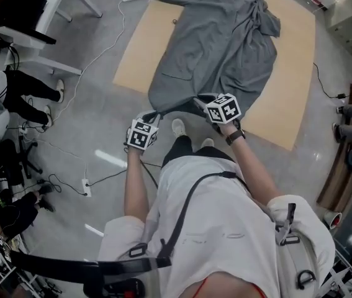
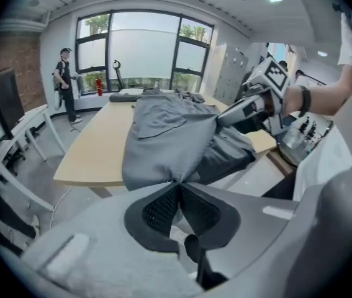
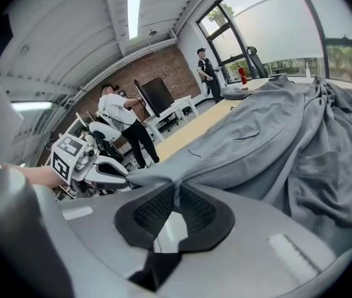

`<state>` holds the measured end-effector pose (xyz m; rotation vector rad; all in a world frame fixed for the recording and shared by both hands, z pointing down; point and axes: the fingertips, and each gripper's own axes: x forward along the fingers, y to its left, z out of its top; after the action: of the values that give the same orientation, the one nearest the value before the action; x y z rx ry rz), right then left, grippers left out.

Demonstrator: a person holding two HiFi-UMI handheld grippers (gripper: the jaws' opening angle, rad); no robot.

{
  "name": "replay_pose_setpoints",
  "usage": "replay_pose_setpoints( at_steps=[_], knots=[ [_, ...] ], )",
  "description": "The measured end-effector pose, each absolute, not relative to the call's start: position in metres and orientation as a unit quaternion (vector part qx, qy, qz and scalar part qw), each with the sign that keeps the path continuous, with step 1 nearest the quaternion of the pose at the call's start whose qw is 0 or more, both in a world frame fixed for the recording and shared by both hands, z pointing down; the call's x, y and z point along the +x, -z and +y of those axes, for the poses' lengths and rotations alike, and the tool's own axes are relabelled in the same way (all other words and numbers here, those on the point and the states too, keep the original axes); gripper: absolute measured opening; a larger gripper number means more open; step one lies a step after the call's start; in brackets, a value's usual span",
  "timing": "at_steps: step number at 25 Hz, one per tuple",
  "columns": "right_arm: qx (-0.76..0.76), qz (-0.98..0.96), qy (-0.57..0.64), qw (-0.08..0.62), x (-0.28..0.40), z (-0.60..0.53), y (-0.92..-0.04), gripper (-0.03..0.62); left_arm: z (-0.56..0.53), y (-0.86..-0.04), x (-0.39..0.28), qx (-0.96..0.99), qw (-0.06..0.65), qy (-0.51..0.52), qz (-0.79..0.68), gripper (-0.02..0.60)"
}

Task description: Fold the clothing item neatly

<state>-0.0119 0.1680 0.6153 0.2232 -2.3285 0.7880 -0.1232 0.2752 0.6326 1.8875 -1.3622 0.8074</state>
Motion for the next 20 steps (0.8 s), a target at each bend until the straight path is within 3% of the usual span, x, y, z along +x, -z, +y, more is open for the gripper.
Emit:
replay_pose_setpoints(
  at_steps=[6,7,8,10,11,16,20],
  knots=[
    [0.084,-0.886,-0.291,0.350,0.003,0.171,-0.598,0.040,0.304,-0.630,-0.080,0.762,0.366,-0.319,-0.428,0.022],
    [0.089,-0.886,-0.281,0.357,0.003,0.171,-0.606,0.056,0.307,-0.641,-0.075,0.758,0.378,-0.323,-0.422,0.063],
    [0.093,-0.885,-0.272,0.366,0.002,0.172,-0.617,0.113,0.311,-0.653,-0.070,0.755,0.389,-0.328,-0.414,0.128],
    [0.093,-0.879,-0.256,0.391,0.004,0.176,-0.641,0.260,0.311,-0.669,-0.059,0.752,0.400,-0.338,-0.401,0.149],
    [0.094,-0.876,-0.253,0.399,0.009,0.178,-0.650,0.270,0.308,-0.673,-0.053,0.753,0.399,-0.339,-0.397,0.149],
    [0.145,-0.884,-0.290,0.338,0.039,0.189,-0.642,0.202,0.285,-0.648,-0.044,0.760,0.367,-0.318,-0.431,0.147],
    [0.197,-0.893,-0.282,0.291,0.081,0.167,-0.621,0.201,0.227,-0.609,-0.027,0.773,0.327,-0.282,-0.464,0.147]
  ],
)
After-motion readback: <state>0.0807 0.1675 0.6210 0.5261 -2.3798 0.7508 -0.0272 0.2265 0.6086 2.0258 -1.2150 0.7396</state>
